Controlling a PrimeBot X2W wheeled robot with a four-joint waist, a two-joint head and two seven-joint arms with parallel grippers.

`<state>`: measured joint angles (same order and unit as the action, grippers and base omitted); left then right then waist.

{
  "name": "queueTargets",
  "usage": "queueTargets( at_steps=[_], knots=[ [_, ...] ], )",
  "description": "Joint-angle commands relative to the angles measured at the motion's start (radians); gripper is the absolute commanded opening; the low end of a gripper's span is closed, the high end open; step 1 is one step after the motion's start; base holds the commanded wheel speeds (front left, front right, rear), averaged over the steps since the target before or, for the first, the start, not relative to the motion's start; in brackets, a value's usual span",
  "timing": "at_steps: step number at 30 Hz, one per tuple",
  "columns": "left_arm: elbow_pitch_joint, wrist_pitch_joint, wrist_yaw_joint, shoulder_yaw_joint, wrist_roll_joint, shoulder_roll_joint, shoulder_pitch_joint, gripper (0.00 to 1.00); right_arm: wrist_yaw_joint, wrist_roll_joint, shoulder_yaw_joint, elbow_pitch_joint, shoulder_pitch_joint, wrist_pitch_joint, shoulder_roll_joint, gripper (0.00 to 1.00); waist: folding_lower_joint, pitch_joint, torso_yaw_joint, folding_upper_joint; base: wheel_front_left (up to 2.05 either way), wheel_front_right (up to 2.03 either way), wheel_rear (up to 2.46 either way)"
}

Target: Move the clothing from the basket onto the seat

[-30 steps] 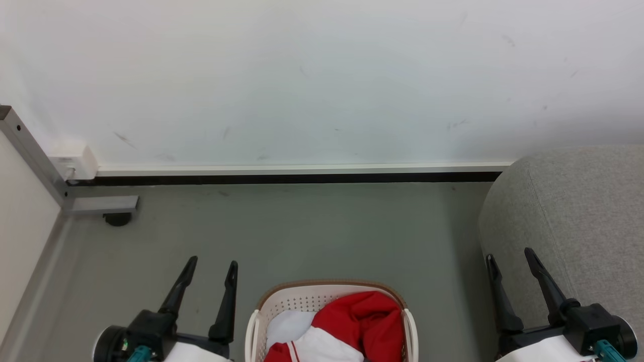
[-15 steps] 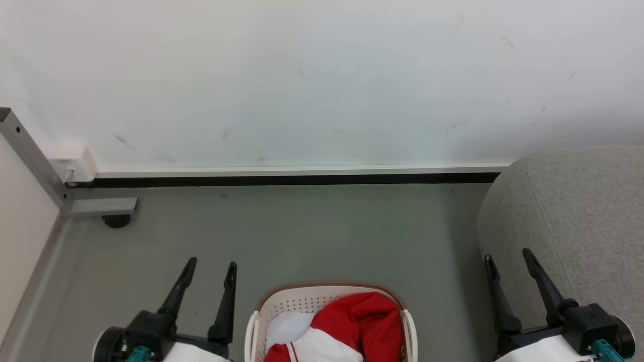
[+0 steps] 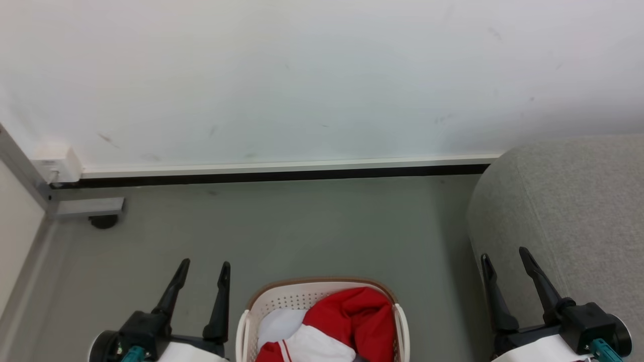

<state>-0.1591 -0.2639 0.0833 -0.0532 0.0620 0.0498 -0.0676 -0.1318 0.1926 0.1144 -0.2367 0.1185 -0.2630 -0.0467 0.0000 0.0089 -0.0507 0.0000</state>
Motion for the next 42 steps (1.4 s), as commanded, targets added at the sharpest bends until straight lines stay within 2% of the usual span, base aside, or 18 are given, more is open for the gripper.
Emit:
queueTargets(
  at_steps=[1,14,21,26,31,37,42],
  knots=[
    [-0.005,-0.001,0.003,0.002,0.002,0.002,0.0,1.0,0.002,0.012,0.0,0.001,0.009,-0.002,-0.006,1.0,0.0,0.01,-0.016,0.0,0.0,0.0,0.0],
    [-0.035,-0.001,0.018,0.015,-0.014,0.002,-0.042,1.0,0.002,0.018,0.006,0.021,0.039,-0.001,-0.006,1.0,0.0,0.109,-0.149,0.0,0.0,0.0,0.0],
    [-0.123,-0.001,0.029,0.01,-0.024,0.028,-0.089,1.0,0.002,0.039,0.007,0.042,0.056,-0.001,-0.006,1.0,0.0,0.19,-0.233,0.0,0.0,0.0,0.0],
    [-0.233,-0.001,0.036,-0.005,-0.042,0.069,-0.152,1.0,0.002,0.065,0.01,0.067,0.08,-0.001,-0.005,1.0,0.0,0.265,-0.282,0.0,0.0,0.0,0.0],
    [-0.414,0.001,0.041,-0.043,-0.055,0.112,-0.236,1.0,0.002,0.101,0.001,0.098,0.111,-0.001,-0.005,1.0,0.0,0.345,-0.316,0.0,0.0,0.0,0.0],
    [-0.636,0.06,0.047,-0.13,-0.054,0.157,-0.376,1.0,0.002,0.143,-0.006,0.148,0.161,-0.001,-0.005,1.0,0.0,0.464,-0.339,0.0,0.0,0.0,0.0],
    [-0.783,0.128,0.046,-0.242,-0.032,0.193,-0.498,1.0,0.002,0.162,-0.014,0.19,0.211,-0.001,-0.005,1.0,0.0,0.561,-0.348,0.0,0.0,0.0,0.0]
  ],
)
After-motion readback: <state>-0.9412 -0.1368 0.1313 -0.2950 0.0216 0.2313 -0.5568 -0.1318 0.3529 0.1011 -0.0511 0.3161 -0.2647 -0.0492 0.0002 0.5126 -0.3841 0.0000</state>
